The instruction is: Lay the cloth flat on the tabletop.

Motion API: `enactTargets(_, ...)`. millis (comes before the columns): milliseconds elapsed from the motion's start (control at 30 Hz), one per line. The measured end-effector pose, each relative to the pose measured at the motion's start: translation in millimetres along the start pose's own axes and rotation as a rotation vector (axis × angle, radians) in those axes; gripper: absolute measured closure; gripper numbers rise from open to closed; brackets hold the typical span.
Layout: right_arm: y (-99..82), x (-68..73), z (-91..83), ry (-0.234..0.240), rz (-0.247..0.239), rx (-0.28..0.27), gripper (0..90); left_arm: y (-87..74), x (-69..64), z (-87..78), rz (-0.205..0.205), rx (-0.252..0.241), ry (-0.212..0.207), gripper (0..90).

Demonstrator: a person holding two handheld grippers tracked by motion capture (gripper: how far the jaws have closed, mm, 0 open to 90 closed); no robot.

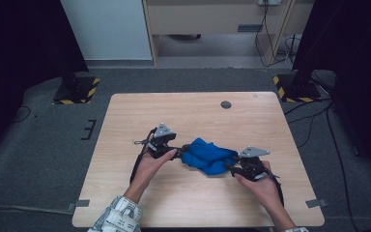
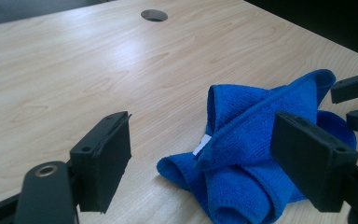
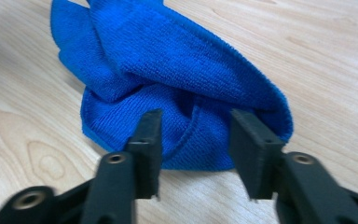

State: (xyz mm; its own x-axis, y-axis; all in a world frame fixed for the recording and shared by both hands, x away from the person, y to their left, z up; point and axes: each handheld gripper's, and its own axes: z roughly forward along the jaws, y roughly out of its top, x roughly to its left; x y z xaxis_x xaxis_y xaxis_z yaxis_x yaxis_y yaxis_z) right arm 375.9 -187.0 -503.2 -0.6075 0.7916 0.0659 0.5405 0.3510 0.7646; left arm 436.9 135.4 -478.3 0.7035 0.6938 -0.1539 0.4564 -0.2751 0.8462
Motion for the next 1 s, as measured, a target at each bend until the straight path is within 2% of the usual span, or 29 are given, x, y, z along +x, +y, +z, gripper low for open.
enactTargets(100,-0.6,1.7,5.4,-0.015,-0.007,0.018,51.2,-0.1,-2.3,0.8,0.025,0.002,0.005,20.8)
enactTargets(167,-1.8,1.0,8.0,-0.027,-0.026,0.034,58.0,-0.5,-3.2,1.4,0.029,0.006,-0.003,21.1)
enactTargets(333,-6.5,-4.5,8.5,-0.042,-0.025,0.076,78.3,-3.9,-4.6,4.5,0.062,0.025,-0.005,28.4)
enactTargets(433,-8.4,-9.7,4.8,-0.046,-0.018,0.075,83.9,-6.7,-4.5,6.8,0.071,0.038,-0.007,32.8)
enactTargets(600,-11.6,-18.2,-0.7,-0.063,0.006,0.062,85.1,-9.3,-9.3,11.2,0.107,0.06,-0.022,39.8)
enactTargets(767,-14.2,-28.4,-5.7,-0.083,0.039,0.047,83.5,-9.7,-11.8,11.0,0.123,0.07,-0.043,46.8)
enactTargets(933,-17.7,-34.8,-9.2,-0.106,0.066,0.053,74.8,-8.4,-13.9,6.5,0.122,0.055,-0.055,51.7)
enactTargets(1000,-18.3,-34.3,-9.5,-0.106,0.047,0.048,69.9,-7.9,-15.2,5.0,0.117,0.048,-0.06,52.4)
